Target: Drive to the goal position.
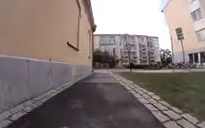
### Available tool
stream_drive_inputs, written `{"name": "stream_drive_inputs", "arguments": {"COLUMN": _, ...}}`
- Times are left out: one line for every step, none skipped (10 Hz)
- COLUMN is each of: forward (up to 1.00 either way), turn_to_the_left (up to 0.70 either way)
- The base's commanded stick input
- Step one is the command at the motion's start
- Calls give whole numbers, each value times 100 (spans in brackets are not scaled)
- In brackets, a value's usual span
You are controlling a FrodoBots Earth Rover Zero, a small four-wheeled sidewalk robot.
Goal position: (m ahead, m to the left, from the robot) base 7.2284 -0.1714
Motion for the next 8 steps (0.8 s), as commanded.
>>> {"name": "stream_drive_inputs", "arguments": {"forward": 70, "turn_to_the_left": 0}}
{"name": "stream_drive_inputs", "arguments": {"forward": 70, "turn_to_the_left": 0}}
{"name": "stream_drive_inputs", "arguments": {"forward": 70, "turn_to_the_left": 0}}
{"name": "stream_drive_inputs", "arguments": {"forward": 70, "turn_to_the_left": 0}}
{"name": "stream_drive_inputs", "arguments": {"forward": 70, "turn_to_the_left": 0}}
{"name": "stream_drive_inputs", "arguments": {"forward": 70, "turn_to_the_left": 0}}
{"name": "stream_drive_inputs", "arguments": {"forward": 70, "turn_to_the_left": 0}}
{"name": "stream_drive_inputs", "arguments": {"forward": 70, "turn_to_the_left": 0}}
